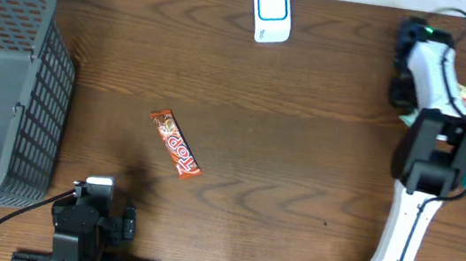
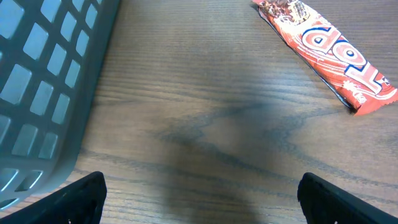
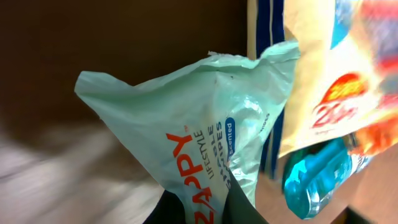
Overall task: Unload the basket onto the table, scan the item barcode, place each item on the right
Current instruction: 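Move the wipes pack to the right edge and open the right gripper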
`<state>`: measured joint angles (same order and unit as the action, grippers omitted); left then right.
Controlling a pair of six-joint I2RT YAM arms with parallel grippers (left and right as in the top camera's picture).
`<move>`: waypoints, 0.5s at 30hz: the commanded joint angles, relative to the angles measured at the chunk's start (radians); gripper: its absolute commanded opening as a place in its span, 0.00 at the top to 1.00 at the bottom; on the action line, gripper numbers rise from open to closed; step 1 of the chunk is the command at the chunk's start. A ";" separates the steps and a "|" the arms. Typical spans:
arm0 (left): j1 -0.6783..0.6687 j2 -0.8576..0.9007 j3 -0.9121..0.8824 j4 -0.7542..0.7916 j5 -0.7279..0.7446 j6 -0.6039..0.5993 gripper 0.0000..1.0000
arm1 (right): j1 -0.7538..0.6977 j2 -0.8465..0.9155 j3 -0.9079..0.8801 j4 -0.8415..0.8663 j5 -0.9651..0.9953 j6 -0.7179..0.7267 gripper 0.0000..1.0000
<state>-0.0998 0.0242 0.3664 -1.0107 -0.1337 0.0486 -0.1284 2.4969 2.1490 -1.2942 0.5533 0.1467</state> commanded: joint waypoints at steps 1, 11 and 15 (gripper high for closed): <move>0.005 -0.001 -0.001 -0.016 -0.005 -0.005 0.02 | -0.050 -0.036 -0.019 0.002 0.015 0.119 0.99; 0.005 -0.001 -0.001 -0.016 -0.005 -0.005 0.02 | -0.109 -0.068 0.084 -0.045 -0.256 0.078 0.01; 0.005 -0.001 -0.001 -0.016 -0.005 -0.005 0.02 | -0.071 -0.140 0.116 -0.050 -0.534 0.035 0.01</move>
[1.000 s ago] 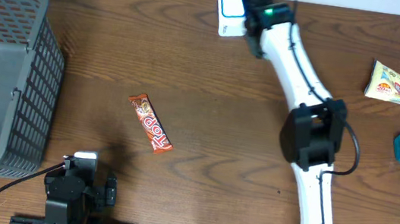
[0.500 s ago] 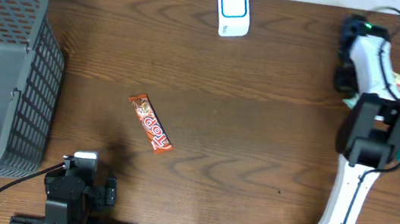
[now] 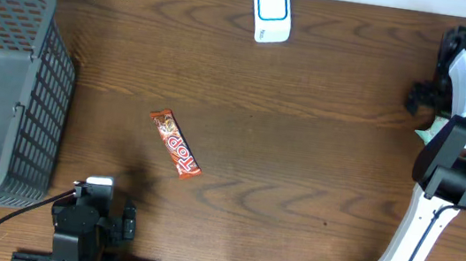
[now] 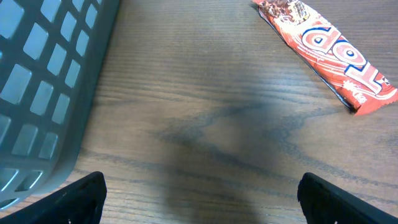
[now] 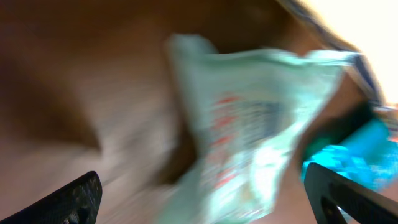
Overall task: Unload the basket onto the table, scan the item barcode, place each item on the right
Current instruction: 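Move the wipes pack to the right edge and open the right gripper, then reach the right gripper to the red Top bar and grasp it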
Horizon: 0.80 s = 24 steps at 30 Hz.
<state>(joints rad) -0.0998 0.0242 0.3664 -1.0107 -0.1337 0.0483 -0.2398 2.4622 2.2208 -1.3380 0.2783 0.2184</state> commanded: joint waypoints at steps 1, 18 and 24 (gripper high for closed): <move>0.005 -0.001 -0.001 -0.016 -0.005 -0.005 0.02 | 0.054 -0.126 0.045 -0.011 -0.322 -0.036 0.01; 0.005 -0.001 -0.001 -0.016 -0.005 -0.005 0.02 | 0.618 -0.186 -0.050 -0.023 -0.542 -0.034 0.01; 0.005 -0.001 -0.001 -0.016 -0.005 -0.005 0.02 | 0.841 -0.186 -0.164 0.118 -0.538 -0.079 0.01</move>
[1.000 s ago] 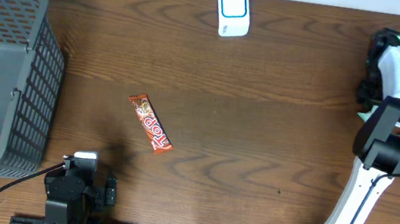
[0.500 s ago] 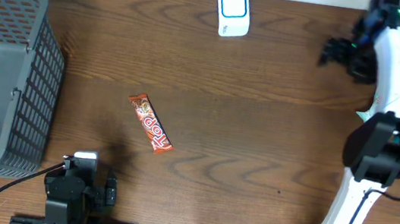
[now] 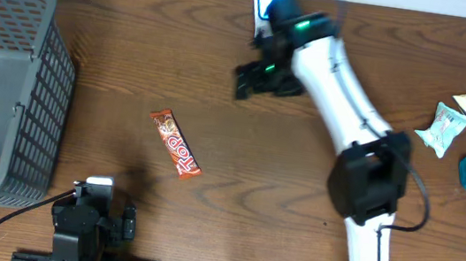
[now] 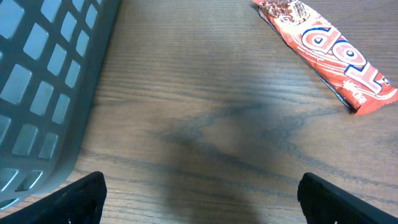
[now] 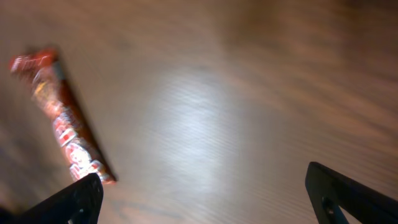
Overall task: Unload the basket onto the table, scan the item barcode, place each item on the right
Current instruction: 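Reach the right gripper to the red Top bar and grasp it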
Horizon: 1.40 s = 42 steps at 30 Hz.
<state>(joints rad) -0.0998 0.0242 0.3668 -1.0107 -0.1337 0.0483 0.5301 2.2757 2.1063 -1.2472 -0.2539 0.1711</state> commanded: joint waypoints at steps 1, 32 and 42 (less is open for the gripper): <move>0.005 -0.001 -0.001 -0.016 -0.005 -0.005 0.02 | 0.101 0.000 -0.071 0.056 0.001 -0.031 0.01; 0.005 -0.001 -0.001 -0.016 -0.005 -0.005 0.02 | 0.447 0.002 -0.348 0.510 0.308 -0.057 0.54; 0.005 -0.001 -0.001 -0.016 -0.005 -0.005 0.02 | 0.437 0.002 -0.356 0.506 0.574 -0.025 0.73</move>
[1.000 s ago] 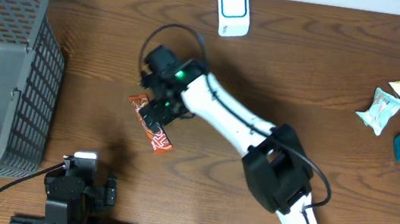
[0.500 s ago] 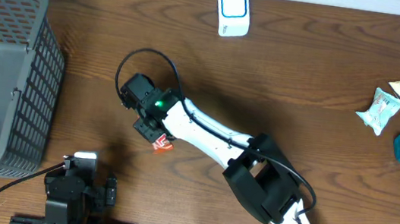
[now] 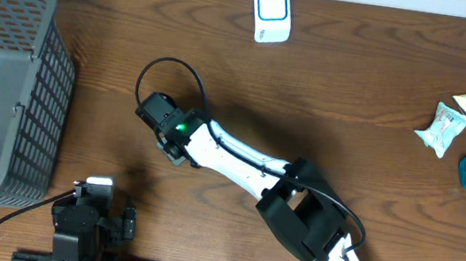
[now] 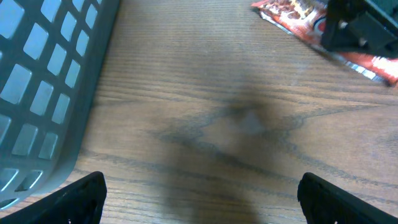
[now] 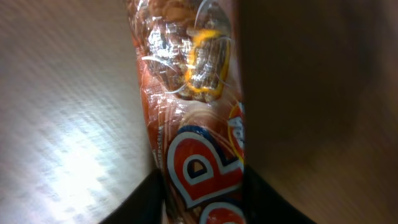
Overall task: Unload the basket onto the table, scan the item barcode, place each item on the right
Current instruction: 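Reach the right gripper to the red Top bar and grasp it, then lift the red Top bar off the table with the right gripper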
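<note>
The orange-red candy bar (image 5: 189, 118) lies on the wooden table (image 3: 326, 97), left of centre. My right gripper (image 5: 202, 180) is down over it, a dark finger pressed against each long edge of the wrapper, shut on it. From overhead the right gripper (image 3: 171, 130) hides the bar almost wholly. In the left wrist view one end of the bar (image 4: 289, 12) shows at the top right under the right gripper (image 4: 360, 28). The white and blue scanner (image 3: 271, 12) lies at the far edge. My left gripper (image 4: 202, 198) rests open near the front edge.
A grey mesh basket (image 3: 2, 89) takes up the left side. At the far right lie a pale green wipes packet (image 3: 441, 128), a snack bag and a blue packet. The right arm (image 3: 246, 168) stretches across the table's middle.
My right gripper was open near the scanner, above the table, with the bar off to its left. Now it is down on the candy bar and shut on it. The left arm is unchanged.
My right gripper held the green wipes packet at the far right. Then it stood open there with the packet on the table. Then it was open up by the scanner, and now it grips the candy bar left of centre.
</note>
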`<state>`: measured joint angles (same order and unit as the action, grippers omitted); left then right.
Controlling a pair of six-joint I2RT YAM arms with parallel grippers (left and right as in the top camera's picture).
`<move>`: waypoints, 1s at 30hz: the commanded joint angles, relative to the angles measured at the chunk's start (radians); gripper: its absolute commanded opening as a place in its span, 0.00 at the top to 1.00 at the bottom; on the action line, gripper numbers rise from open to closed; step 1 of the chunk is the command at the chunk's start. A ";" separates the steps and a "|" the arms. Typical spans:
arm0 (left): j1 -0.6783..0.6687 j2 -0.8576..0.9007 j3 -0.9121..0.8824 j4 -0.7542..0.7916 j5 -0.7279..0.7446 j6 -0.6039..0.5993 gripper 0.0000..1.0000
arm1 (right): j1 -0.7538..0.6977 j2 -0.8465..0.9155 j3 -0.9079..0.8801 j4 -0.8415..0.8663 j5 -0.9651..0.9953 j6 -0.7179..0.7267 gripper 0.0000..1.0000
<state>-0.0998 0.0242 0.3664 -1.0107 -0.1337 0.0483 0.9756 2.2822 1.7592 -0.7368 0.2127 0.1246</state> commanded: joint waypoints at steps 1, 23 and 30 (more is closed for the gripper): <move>0.005 -0.001 -0.001 -0.016 -0.005 -0.005 0.02 | -0.017 -0.004 -0.008 -0.013 0.108 0.034 0.77; 0.005 -0.001 -0.001 -0.016 -0.005 -0.005 0.02 | -0.102 -0.010 -0.005 -0.103 0.122 -0.018 0.29; 0.005 -0.001 -0.001 -0.016 -0.005 -0.005 0.02 | -0.071 -0.006 -0.023 -0.076 0.215 -0.018 0.34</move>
<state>-0.0998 0.0242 0.3664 -1.0107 -0.1337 0.0483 0.9035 2.2814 1.7561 -0.8215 0.3763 0.1184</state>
